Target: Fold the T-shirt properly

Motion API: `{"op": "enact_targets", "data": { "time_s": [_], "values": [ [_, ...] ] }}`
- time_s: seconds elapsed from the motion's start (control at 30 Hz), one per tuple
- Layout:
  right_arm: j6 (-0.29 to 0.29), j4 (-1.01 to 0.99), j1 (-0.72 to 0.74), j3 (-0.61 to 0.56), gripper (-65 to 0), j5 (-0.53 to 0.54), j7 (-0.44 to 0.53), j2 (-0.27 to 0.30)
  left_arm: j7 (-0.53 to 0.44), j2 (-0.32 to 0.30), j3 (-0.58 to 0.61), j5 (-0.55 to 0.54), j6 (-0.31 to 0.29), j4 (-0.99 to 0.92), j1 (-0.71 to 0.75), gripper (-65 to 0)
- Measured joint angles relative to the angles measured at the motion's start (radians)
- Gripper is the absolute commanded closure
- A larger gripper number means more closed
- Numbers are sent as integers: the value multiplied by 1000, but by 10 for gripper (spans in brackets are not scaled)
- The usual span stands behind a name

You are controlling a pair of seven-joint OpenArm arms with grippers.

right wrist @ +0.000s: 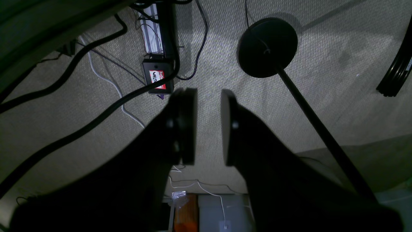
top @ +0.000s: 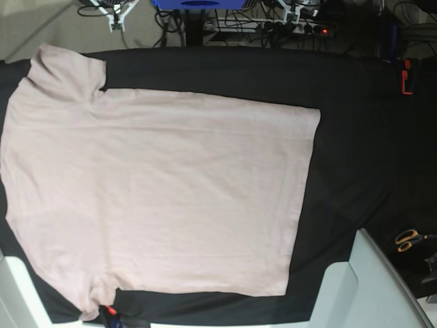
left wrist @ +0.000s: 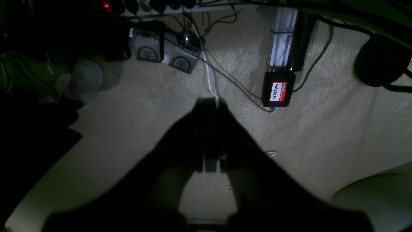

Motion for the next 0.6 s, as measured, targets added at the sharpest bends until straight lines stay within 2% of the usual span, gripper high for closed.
{"op": "enact_targets", "data": {
  "time_s": [0.5, 0.57, 0.6],
  "values": [
    [0, 0, -3, 0, -123, 0, 2, 0, 0, 0, 1, 0, 0, 0, 0, 0],
    [0, 4, -12, 0, -86, 0, 3, 0, -2, 0, -6, -1, 0, 2, 2, 0],
    [0, 4, -18, 0, -42, 1, 2, 0, -4, 0, -5, -1, 0, 2, 4, 0]
  ]
}}
